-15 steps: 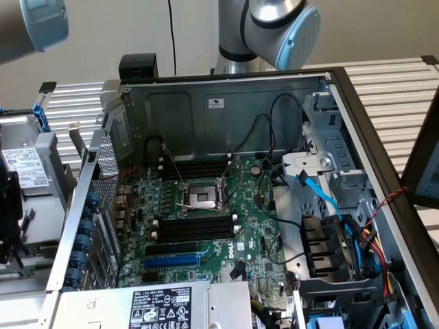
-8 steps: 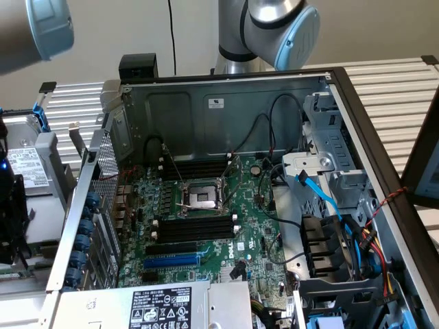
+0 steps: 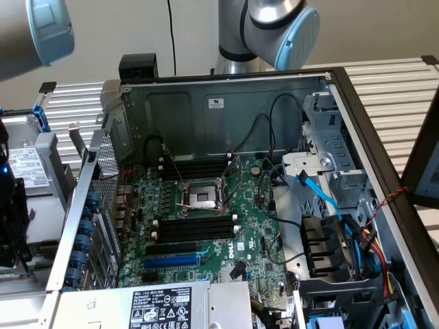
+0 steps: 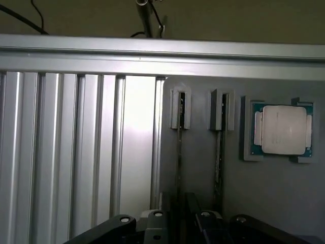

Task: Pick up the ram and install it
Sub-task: 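Pick up the ram and move it above insertion slot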

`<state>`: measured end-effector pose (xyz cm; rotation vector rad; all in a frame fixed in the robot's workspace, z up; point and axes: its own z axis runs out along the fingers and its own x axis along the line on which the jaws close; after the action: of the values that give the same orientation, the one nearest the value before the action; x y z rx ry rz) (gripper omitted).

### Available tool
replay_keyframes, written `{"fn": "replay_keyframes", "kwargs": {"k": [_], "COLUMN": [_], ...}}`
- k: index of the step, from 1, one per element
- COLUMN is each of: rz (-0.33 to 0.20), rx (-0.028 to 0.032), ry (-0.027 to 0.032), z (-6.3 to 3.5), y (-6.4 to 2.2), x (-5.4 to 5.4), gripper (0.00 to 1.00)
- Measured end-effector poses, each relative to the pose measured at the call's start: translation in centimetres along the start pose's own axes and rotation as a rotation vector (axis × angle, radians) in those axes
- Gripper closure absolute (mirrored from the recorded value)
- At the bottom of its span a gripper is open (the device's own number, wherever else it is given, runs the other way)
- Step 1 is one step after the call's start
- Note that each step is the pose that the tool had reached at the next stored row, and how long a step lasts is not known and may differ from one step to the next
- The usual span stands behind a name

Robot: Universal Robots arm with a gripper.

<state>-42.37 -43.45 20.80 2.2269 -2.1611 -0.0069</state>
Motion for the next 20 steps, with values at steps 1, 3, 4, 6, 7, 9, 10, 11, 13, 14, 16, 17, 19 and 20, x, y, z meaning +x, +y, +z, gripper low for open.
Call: {"fn": "replay_keyframes", "kwargs": {"k": [1, 3, 4, 6, 7, 9, 10, 11, 13, 14, 16, 17, 19, 20], "rz": [0.000, 0.000, 0.000, 0.000, 0.000, 0.000, 0.000, 0.000, 0.000, 0.000, 0.000, 0.000, 0.000, 0.000], "rx": [-0.0001, 0.0004, 0.0005, 0.0002, 0.0000, 0.0002, 0.0001, 0.0001, 0.0002, 0.0005, 0.0003, 0.0001, -0.0001, 0.0001], "ry": [0.0000, -0.0002, -0.0002, -0.0001, 0.0000, 0.0000, 0.0000, 0.0000, -0.0001, -0.0003, 0.0000, 0.0001, 0.0002, 0.0001], "z": [0.01, 0.14, 0.28, 0.42, 0.41, 0.44, 0.44, 0.44, 0.48, 0.55, 0.72, 0.72, 0.71, 0.71], "y": [0.01, 0.00, 0.00, 0.00, 0.00, 0.00, 0.00, 0.00, 0.00, -0.01, -0.01, -0.01, 0.01, 0.03], "x": [0.00, -0.01, -0.01, -0.01, -0.01, -0.01, -0.01, -0.01, -0.01, -0.02, -0.02, -0.02, -0.02, -0.04], "gripper": [0.74, 0.74, 0.74, 0.74, 0.74, 0.74, 0.74, 0.74, 0.74, 0.74, 0.74, 0.74, 0.74, 0.74]}}
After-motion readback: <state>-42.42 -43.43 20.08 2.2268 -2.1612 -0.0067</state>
